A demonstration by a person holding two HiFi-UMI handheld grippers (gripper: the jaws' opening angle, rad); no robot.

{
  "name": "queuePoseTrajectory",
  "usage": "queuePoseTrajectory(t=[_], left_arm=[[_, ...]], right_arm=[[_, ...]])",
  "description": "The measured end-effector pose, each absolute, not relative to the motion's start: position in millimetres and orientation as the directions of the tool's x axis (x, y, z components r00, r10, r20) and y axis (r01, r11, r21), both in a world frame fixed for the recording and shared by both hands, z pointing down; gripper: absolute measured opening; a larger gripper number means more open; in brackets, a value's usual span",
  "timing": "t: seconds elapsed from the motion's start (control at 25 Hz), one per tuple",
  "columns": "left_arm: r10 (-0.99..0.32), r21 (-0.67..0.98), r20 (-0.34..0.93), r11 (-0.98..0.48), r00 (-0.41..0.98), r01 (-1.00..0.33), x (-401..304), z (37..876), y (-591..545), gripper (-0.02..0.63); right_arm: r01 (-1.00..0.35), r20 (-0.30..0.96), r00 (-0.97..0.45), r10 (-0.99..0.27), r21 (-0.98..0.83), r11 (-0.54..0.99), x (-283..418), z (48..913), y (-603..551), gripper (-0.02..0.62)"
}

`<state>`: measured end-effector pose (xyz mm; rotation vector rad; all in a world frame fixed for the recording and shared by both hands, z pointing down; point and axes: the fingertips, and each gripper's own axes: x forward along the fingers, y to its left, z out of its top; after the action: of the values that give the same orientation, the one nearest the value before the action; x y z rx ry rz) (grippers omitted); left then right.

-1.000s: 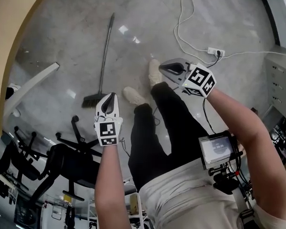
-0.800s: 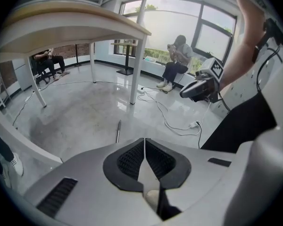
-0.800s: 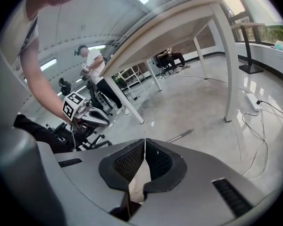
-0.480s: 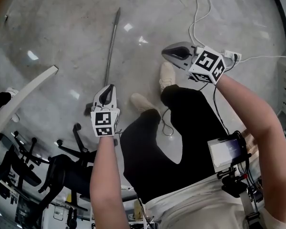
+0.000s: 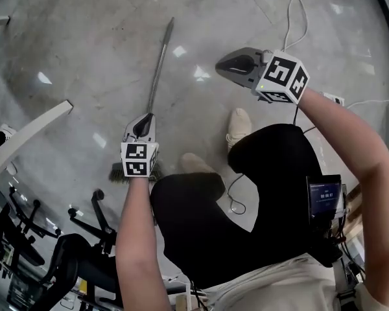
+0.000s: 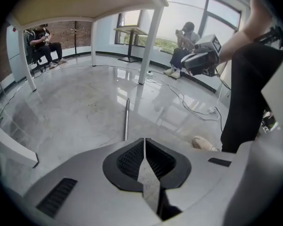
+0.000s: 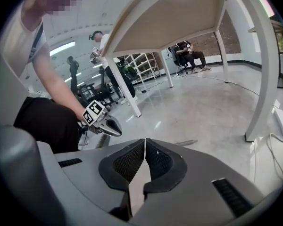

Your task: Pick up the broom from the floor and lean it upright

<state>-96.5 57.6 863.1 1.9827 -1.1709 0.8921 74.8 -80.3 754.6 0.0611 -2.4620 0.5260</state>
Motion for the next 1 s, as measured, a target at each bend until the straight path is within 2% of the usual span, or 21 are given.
queuePoseTrajectory(t=[0.6, 0.92, 1.0], left_arm=[[-0.349, 0.2, 0.855, -0.46, 0.384, -0.865, -130, 989, 43, 0.017], [-0.291, 0.216, 0.878, -0.465, 0.379, -0.858, -111, 1022, 14, 0.018], [-0.296, 0.21, 0.878, -0.469, 0.376, -0.858, -106, 1023, 1, 0.053]], right_arm=[[-0.003, 0.601, -0.784, 0.155, -0.254, 0.967, 25, 839, -110, 0.02], [-0.027, 0.59, -0.792, 0.156, -0.29, 0.957, 19, 844, -117, 0.02], [-0.025, 0.59, -0.791, 0.162, -0.296, 0.955, 18, 843, -116, 0.02]])
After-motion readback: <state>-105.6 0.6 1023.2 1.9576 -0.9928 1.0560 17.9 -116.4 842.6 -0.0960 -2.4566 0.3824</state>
